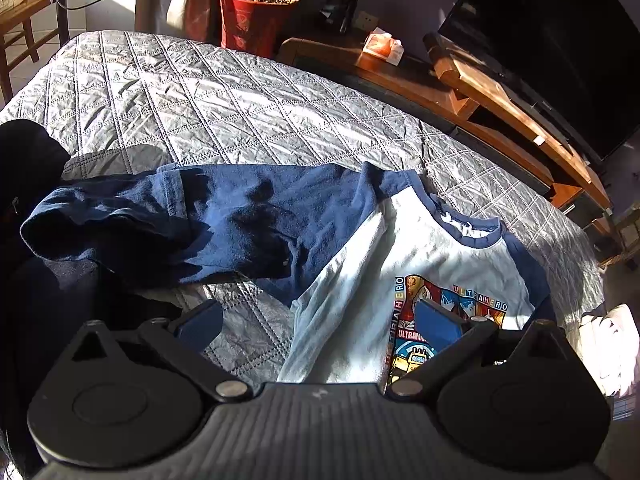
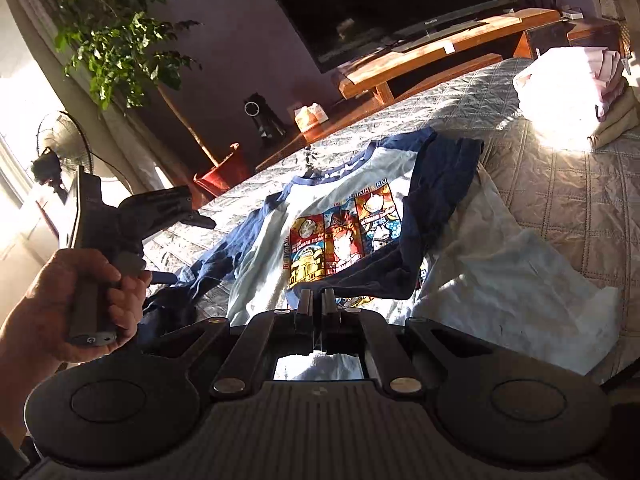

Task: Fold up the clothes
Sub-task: 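Lift the shirt side with the right gripper and fold it over the front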

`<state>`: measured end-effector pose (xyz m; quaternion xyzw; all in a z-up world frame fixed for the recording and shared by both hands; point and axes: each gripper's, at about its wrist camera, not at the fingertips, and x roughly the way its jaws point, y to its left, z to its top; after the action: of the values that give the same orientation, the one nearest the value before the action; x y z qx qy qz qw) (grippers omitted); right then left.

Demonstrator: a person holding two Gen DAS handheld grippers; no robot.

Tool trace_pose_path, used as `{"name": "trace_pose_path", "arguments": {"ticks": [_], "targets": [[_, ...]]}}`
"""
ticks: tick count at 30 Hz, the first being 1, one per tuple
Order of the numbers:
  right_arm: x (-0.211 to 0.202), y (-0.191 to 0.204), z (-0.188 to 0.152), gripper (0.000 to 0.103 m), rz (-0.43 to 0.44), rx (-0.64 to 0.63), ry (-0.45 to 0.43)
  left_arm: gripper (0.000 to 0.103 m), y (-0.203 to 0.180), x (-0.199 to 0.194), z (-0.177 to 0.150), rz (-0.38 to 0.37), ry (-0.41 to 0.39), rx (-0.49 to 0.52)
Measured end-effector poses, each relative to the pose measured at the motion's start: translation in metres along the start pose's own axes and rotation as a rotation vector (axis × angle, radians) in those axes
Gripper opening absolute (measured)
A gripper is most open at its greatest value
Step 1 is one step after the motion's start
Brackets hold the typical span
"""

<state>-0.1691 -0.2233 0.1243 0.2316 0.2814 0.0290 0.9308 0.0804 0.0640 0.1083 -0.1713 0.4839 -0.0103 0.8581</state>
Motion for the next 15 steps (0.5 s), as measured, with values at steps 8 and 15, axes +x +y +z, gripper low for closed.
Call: {"name": "trace_pose_path", "arguments": {"ticks": [8, 15], "targets": [[0.012, 0.052, 0.016, 0.004, -0.023, -0.551, 0.042, 0.102, 0.003, -0.001, 0.001, -0.001, 0.0, -0.006], [0.01, 0.037, 0.01, 0.004, -0.01, -0.44, 0.12, 0.102, -0.014, 0.002, -0.007, -0.005, 0.022, 0.116]]}}
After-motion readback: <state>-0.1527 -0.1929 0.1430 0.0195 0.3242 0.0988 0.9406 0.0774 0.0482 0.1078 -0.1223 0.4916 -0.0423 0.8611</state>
